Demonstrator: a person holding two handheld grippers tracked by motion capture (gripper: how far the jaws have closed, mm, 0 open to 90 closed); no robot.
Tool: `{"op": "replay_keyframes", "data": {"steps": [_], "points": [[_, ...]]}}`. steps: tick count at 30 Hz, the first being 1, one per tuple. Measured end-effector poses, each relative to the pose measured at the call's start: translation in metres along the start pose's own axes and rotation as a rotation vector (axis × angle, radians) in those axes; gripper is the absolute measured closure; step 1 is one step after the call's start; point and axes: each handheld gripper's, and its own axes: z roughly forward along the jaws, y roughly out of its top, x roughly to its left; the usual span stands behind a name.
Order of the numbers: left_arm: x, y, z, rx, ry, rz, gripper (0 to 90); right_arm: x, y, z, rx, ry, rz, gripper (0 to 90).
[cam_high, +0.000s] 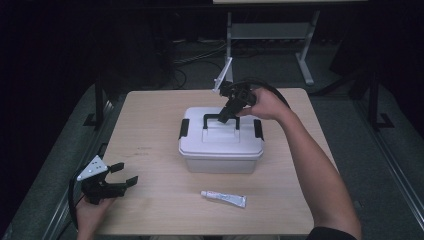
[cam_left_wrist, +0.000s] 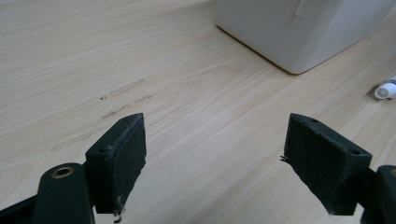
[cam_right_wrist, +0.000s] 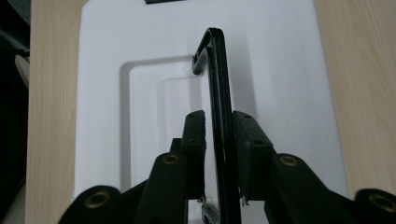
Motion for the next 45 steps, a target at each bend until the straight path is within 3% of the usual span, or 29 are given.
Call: {"op": "replay_keyframes", "data": {"steps": [12,27,38,45], "points": [[0.000,0.000,0.000,0.004,0.000,0.001,20.3,0.000,-0.001,0.001,-0.018,0.049,-0.019,83.4],[0.001,0.000,0.000,0.001,-0.003,0.001,20.3,0.004,0.003,-0.006,-0.024,0.027,-0.048,84.2],[0.002,-0.001,-0.002,-0.010,-0.001,-0.006,20.3,0.012,0.007,-0.028,-0.063,-0.008,-0.059,84.3],[0.001,-0.001,-0.002,-0.014,-0.003,-0.008,20.3,0.024,-0.002,-0.049,-0.080,-0.038,-0.052,84.3]]}}
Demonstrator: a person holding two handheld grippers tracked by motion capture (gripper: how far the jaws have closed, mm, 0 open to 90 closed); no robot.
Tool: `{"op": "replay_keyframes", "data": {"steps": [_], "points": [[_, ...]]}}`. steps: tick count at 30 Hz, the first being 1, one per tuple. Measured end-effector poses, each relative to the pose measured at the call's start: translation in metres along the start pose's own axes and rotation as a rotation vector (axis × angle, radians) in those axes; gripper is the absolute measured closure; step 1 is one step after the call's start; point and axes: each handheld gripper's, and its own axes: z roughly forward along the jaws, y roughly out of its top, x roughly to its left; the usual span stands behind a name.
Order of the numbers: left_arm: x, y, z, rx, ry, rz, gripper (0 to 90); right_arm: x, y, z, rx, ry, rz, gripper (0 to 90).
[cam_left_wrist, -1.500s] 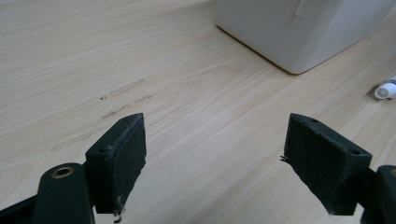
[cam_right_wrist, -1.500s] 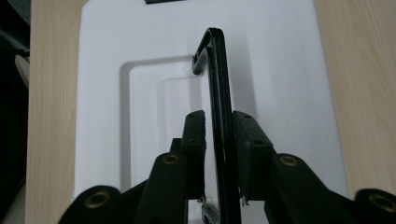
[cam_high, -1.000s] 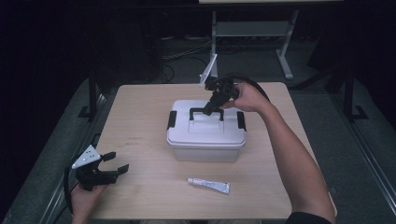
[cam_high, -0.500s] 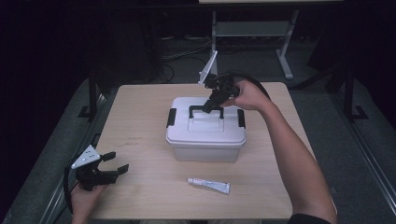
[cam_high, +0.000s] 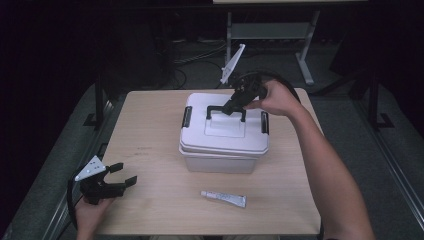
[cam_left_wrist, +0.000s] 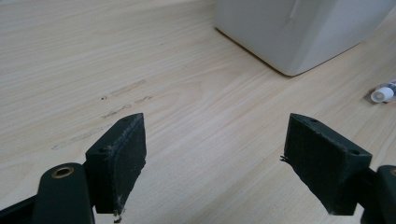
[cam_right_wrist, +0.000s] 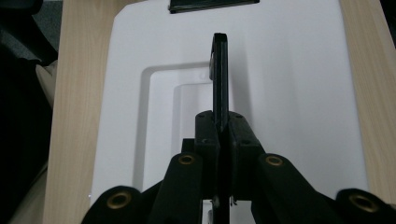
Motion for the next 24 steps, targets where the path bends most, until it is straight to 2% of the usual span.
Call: {"op": "replay_keyframes", "data": {"steps": [2,8,24], "points": [[-0.001,0.000,0.000,0.001,0.000,0.001,20.3,0.004,-0.005,-0.007,-0.004,-0.012,-0.003,84.3],[-0.002,-0.001,0.002,0.009,-0.006,0.001,20.3,0.021,-0.028,-0.034,-0.021,-0.069,0.030,84.2],[-0.006,0.000,0.003,0.009,-0.016,-0.002,20.2,0.069,-0.116,-0.093,-0.020,-0.193,0.182,84.2]]}}
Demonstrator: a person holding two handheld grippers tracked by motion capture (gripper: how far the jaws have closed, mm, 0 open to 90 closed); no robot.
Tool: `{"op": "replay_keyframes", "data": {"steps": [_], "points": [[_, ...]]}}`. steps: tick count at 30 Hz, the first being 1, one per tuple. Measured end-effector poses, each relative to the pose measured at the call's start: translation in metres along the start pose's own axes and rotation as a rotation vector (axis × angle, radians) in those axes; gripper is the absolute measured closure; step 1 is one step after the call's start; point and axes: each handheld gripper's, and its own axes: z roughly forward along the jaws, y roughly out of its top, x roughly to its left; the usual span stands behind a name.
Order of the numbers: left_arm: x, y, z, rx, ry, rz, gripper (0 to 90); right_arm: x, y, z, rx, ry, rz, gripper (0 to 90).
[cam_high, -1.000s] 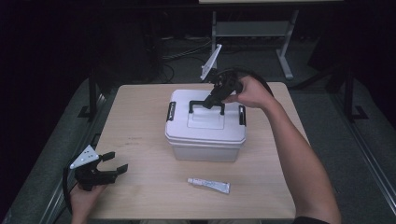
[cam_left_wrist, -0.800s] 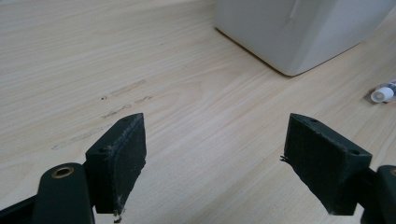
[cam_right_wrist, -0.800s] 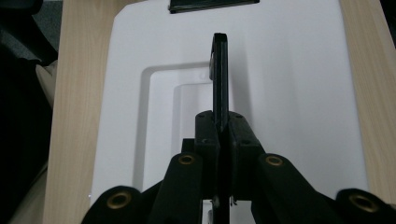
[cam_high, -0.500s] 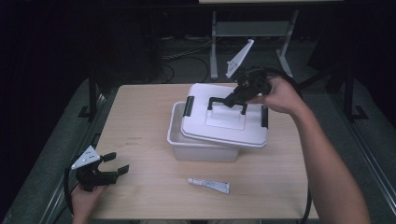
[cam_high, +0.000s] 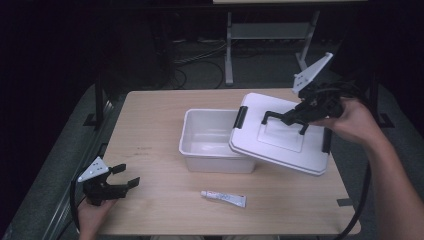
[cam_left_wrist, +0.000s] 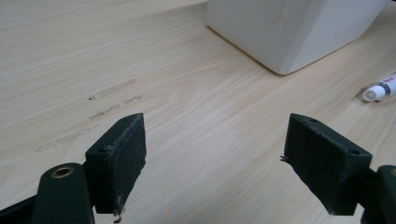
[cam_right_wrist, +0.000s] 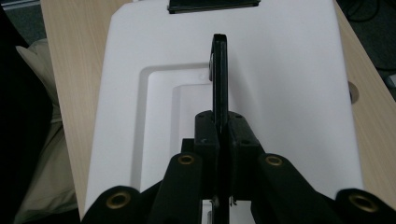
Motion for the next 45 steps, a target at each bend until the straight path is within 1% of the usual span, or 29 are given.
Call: {"op": "replay_keyframes", "data": {"steps": [4,7,10,11,15,17,18,20,22,27,29,34,37,45], "points": [[0.001,0.000,0.000,0.006,-0.001,-0.001,20.2,0.004,-0.021,-0.013,-0.010,-0.025,0.033,84.2],[0.001,0.000,0.001,0.007,-0.001,0.004,20.3,0.007,-0.036,-0.021,-0.006,-0.045,0.057,84.2],[0.000,-0.001,0.001,0.005,-0.001,-0.002,20.3,0.009,-0.044,-0.024,-0.006,-0.054,0.065,84.2],[0.000,0.000,0.002,0.006,0.000,-0.002,20.3,0.012,-0.053,-0.028,-0.004,-0.061,0.080,84.2],[-0.001,0.000,0.002,0.008,-0.002,-0.003,20.2,0.017,-0.069,-0.031,-0.002,-0.072,0.103,84.2],[-0.001,0.000,0.002,0.005,-0.001,0.000,20.2,0.019,-0.077,-0.031,-0.001,-0.079,0.112,84.2],[-0.001,0.000,0.002,0.005,0.000,0.000,20.2,0.020,-0.081,-0.031,0.000,-0.080,0.124,84.2],[-0.001,0.000,0.001,0.002,0.002,-0.004,20.2,0.022,-0.091,-0.029,-0.005,-0.079,0.130,84.2],[-0.001,0.000,0.001,0.002,0.004,-0.004,20.2,0.024,-0.101,-0.026,-0.010,-0.074,0.145,84.2],[-0.001,0.000,0.001,0.003,0.004,-0.002,20.2,0.028,-0.127,-0.017,-0.001,-0.069,0.190,84.2],[-0.001,-0.001,0.002,0.002,0.006,-0.003,20.2,0.029,-0.136,-0.013,-0.001,-0.066,0.214,84.1],[0.000,-0.001,0.001,0.004,0.006,0.000,20.2,0.030,-0.159,0.005,0.005,-0.054,0.255,84.2],[-0.001,-0.001,0.002,0.002,0.007,-0.006,20.2,0.029,-0.168,0.018,0.008,-0.040,0.271,84.1],[0.000,-0.001,0.001,0.006,0.009,-0.002,20.2,0.026,-0.185,0.051,0.025,-0.007,0.312,84.1]]}}
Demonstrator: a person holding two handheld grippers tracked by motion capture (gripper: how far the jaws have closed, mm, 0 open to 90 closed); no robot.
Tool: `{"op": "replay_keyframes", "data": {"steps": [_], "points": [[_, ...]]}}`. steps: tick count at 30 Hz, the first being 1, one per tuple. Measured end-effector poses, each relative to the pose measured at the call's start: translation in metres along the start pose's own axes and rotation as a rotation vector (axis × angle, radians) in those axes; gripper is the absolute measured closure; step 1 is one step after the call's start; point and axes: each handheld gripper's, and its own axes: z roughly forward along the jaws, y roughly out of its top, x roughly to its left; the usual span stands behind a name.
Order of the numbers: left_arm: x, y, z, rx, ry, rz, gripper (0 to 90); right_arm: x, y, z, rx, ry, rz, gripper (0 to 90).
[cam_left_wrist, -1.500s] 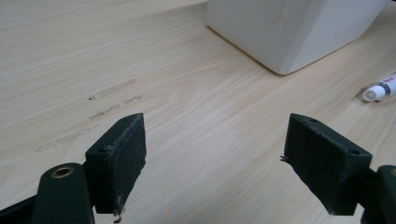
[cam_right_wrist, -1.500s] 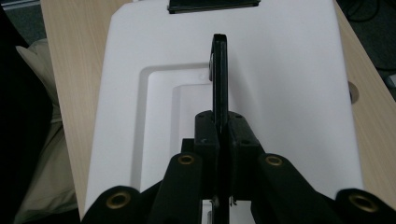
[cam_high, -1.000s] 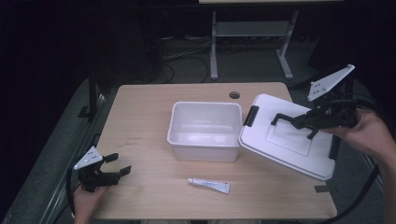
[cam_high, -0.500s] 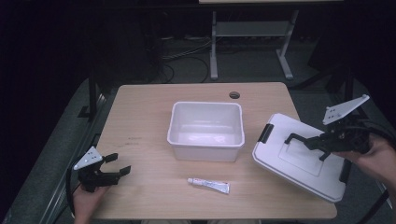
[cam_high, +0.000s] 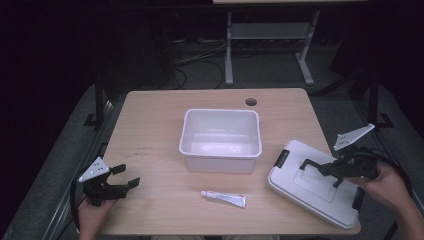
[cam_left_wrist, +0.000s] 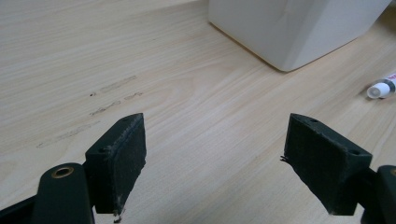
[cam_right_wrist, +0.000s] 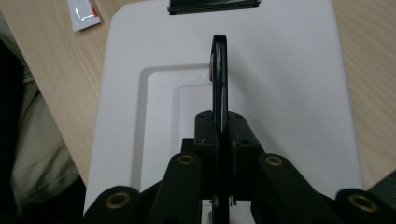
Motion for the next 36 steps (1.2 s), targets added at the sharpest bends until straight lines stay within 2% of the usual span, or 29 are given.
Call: {"op": "replay_keyframes", "data": {"steps": [11,18,21,24,26,27,31,34,36], "points": [[0.002,-0.001,-0.001,0.000,0.002,-0.005,20.2,-0.009,-0.003,0.043,0.025,0.032,0.018,84.1],[0.003,-0.002,-0.002,-0.006,0.003,-0.009,20.2,-0.010,-0.002,0.052,0.020,0.040,0.024,83.7],[0.003,-0.002,-0.002,-0.006,0.003,-0.010,20.2,-0.010,-0.002,0.052,0.016,0.041,0.024,83.2],[0.002,-0.002,-0.002,-0.006,-0.001,-0.007,20.2,-0.008,-0.001,0.046,-0.003,0.014,0.030,69.4],[0.002,-0.001,-0.001,-0.005,-0.003,-0.007,20.2,-0.007,0.000,0.044,-0.001,0.004,0.034,69.0],[0.001,-0.001,-0.001,-0.006,-0.003,-0.006,20.2,-0.006,0.003,0.036,-0.004,-0.025,0.027,64.3],[0.001,-0.001,-0.002,-0.005,-0.003,-0.006,20.2,-0.002,0.007,0.023,-0.026,-0.054,0.019,62.4],[0.001,-0.001,-0.002,-0.007,-0.004,-0.006,20.2,0.001,0.009,0.018,-0.037,-0.058,0.009,61.9],[0.001,-0.001,-0.001,-0.006,-0.005,-0.005,20.2,0.008,0.012,0.013,-0.044,-0.057,-0.008,60.9]]}}
